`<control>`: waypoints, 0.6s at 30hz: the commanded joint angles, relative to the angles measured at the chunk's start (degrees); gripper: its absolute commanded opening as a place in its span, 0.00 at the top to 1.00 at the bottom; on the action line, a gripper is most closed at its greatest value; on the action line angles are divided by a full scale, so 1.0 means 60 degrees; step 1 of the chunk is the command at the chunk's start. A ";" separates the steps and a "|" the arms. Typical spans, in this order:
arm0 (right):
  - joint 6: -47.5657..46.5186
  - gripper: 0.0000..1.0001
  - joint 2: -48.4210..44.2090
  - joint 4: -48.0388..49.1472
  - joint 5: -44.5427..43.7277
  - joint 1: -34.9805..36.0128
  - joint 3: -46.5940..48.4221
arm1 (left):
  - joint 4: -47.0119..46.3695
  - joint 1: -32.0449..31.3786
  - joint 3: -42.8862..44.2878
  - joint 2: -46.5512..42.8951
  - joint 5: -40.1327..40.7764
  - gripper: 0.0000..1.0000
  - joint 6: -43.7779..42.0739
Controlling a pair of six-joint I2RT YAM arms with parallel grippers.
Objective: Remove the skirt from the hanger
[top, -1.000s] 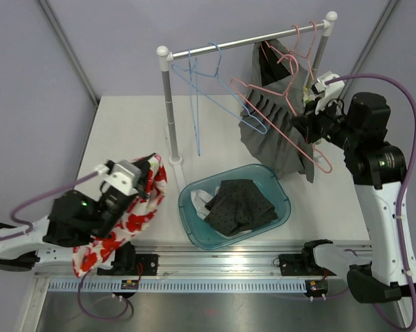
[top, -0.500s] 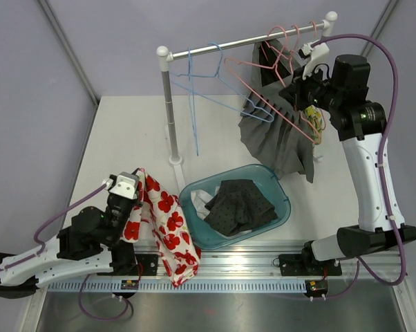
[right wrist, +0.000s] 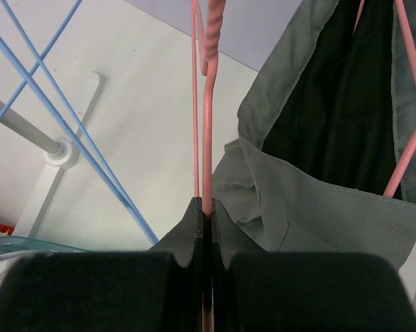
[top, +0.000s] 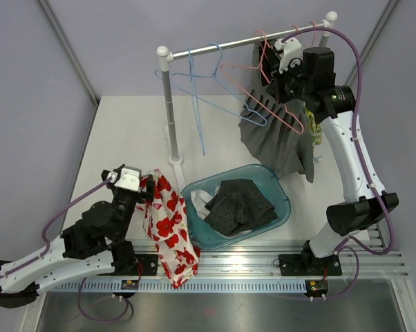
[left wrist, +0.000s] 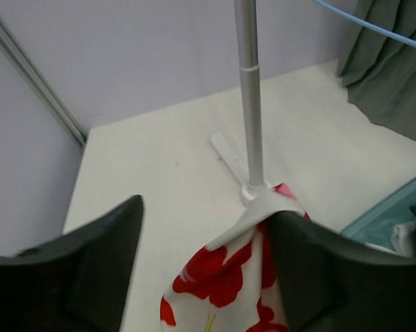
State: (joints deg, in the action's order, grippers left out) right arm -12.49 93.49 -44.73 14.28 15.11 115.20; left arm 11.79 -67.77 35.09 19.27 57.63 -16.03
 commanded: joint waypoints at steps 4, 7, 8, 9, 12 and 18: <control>-0.0627 1.00 0.0194 0.0117 -0.0623 0.0089 0.0546 | 0.2293 0.0206 0.1957 0.1285 -0.1473 0.01 0.3167; -0.0891 0.99 0.0063 0.0145 -0.0506 0.0088 0.0270 | 0.2560 0.0206 0.2383 0.1345 -0.2044 0.01 0.3784; -0.0950 0.97 -0.0141 0.0276 -0.0448 0.0088 -0.0051 | 0.2605 0.0206 0.2471 0.1330 -0.2176 0.01 0.3872; -0.1153 0.89 -0.0259 0.0335 -0.0403 0.0103 -0.0213 | 0.2663 0.0206 0.2544 0.1243 -0.2395 0.01 0.4047; -0.1461 0.75 -0.0728 0.0381 -0.0476 0.0088 -0.0552 | 0.3043 0.0206 0.2925 0.1184 -0.2587 0.01 0.4326; -0.2004 0.23 -0.1928 0.0175 -0.0272 0.0088 -0.0713 | 0.3645 0.0206 0.3292 0.0672 -0.3070 0.01 0.4795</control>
State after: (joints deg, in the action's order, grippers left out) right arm -21.21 88.73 -44.99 12.51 15.27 110.69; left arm 32.01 -66.67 52.60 25.02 42.57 9.37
